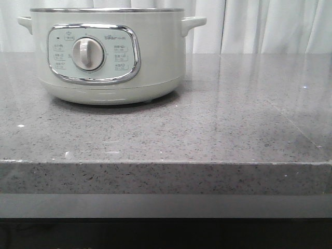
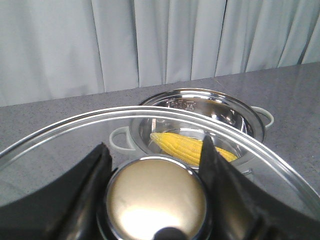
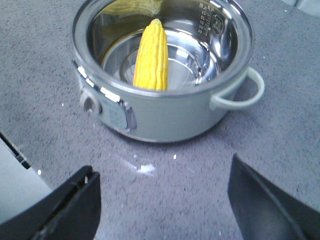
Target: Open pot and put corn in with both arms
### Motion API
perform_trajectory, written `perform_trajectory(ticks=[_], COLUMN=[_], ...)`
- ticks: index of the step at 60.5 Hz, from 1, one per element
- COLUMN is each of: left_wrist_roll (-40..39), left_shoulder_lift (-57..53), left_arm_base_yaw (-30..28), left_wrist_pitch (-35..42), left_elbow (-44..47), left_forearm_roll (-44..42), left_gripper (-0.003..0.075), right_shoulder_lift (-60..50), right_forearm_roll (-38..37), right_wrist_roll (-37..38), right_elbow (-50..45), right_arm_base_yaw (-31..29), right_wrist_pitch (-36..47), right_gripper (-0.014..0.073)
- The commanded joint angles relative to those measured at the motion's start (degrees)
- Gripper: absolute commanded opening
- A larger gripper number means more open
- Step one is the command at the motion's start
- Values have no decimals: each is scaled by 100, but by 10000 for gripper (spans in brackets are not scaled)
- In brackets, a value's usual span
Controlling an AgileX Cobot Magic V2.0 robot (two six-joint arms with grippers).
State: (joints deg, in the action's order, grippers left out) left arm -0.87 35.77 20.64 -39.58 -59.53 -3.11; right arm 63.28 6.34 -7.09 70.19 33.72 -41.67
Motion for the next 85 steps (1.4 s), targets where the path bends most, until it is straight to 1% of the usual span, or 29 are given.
perform_trajectory(ticks=[1,23,30,37,55,67,76,85], left_wrist_roll=[-61,-61,-61,-61,-61,-49,-36,-36], left_shoulder_lift=[-15,-15,40,269,1575,2725,3519,4290], left_arm_base_yaw=[-19,-19,-19,-19,-8,371,599,626], left_wrist_pitch=[874,874,992,1388,2268,2886,3098,3109], left_elbow=[-218,-218,-218,-218,-669,-1117,-1564,-2073], left_forearm_roll=[-23,-23,93,311,681,643,629,629], left_gripper=[229,229,229,229,229,229,229,229], right_shoulder_lift=[-574,-1868,-2148,-2212,-2203,-2203,-2203,-2203], right_forearm_roll=[-9,-9,-9,-9,-9,-9,-9,-9], right_wrist_roll=[15,15,15,15,15,15,15,15], right_elbow=[-340,-1809,-2006,-2034,-2034,-2034,-2034,-2034], right_arm_base_yaw=[-29,-29,-29,-29,-29,-29,-29,-29], right_wrist_pitch=[605,591,591,524,503,503,503,503], right_gripper=[550,550,550,550,550,550,550,550])
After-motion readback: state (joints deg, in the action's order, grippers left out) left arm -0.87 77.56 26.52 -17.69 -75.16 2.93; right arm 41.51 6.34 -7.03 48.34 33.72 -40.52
